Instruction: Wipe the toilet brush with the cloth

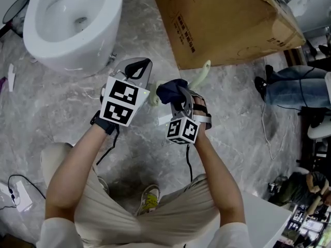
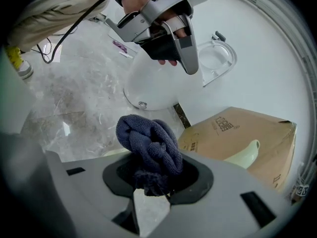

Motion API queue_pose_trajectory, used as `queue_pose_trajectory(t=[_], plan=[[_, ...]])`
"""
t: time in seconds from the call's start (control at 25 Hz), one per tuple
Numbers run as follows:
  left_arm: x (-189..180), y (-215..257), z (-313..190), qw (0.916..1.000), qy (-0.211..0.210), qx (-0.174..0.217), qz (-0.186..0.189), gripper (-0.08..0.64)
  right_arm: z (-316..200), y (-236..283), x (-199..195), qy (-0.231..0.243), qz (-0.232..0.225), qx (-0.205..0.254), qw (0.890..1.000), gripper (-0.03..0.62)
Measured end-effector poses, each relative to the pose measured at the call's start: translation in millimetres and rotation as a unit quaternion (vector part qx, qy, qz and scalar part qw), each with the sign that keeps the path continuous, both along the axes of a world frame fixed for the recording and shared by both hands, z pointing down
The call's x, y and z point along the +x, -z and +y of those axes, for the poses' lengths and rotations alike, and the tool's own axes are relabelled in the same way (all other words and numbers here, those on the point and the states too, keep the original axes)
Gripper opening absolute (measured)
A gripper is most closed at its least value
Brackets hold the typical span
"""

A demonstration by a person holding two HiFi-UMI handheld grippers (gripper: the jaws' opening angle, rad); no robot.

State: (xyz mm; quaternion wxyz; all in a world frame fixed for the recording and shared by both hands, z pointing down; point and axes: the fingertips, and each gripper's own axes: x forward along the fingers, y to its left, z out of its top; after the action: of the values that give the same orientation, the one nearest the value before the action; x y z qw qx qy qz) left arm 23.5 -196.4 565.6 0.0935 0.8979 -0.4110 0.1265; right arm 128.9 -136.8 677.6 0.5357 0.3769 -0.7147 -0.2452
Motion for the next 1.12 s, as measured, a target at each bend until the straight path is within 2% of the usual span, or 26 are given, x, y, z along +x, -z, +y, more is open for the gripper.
queue_pose_trajectory(t=[0.2, 0.4, 0.52, 0.68, 0.8, 0.96, 1.04, 1.12], plan=[[3, -2, 2, 1.0000, -0.005, -0.001, -0.002, 0.000, 8, 0, 0, -0.005, -0.017, -0.020, 1.000, 0.141], [12, -4, 5, 0.9998, -0.019, -0.002, -0.001, 0.000, 18, 23, 2, -0.015, -0.050, -0.010, 0.999, 0.141], [18, -7, 5, 0.9997, -0.026, -0.005, 0.000, 0.000, 20, 49, 1, -0.011, -0.065, 0.019, 0.998, 0.141], [25, -7, 8, 0.9994, -0.034, -0.007, 0.006, 0.000, 23, 95, -3, -0.010, -0.108, 0.067, 0.992, 0.141], [27, -3, 11, 0.9992, -0.040, -0.004, 0.006, 0.000, 22, 131, 1, -0.016, -0.129, 0.129, 0.983, 0.141], [25, -1, 13, 0.9992, -0.041, -0.001, 0.003, 0.000, 16, 166, 22, -0.048, -0.133, 0.213, 0.967, 0.141], [22, -2, 12, 0.9993, -0.038, -0.002, 0.001, 0.000, 13, 172, 35, -0.069, -0.132, 0.230, 0.962, 0.141], [20, -2, 11, 0.9994, -0.034, -0.002, 0.001, 0.000, 9, 168, 42, -0.083, -0.130, 0.226, 0.962, 0.141]])
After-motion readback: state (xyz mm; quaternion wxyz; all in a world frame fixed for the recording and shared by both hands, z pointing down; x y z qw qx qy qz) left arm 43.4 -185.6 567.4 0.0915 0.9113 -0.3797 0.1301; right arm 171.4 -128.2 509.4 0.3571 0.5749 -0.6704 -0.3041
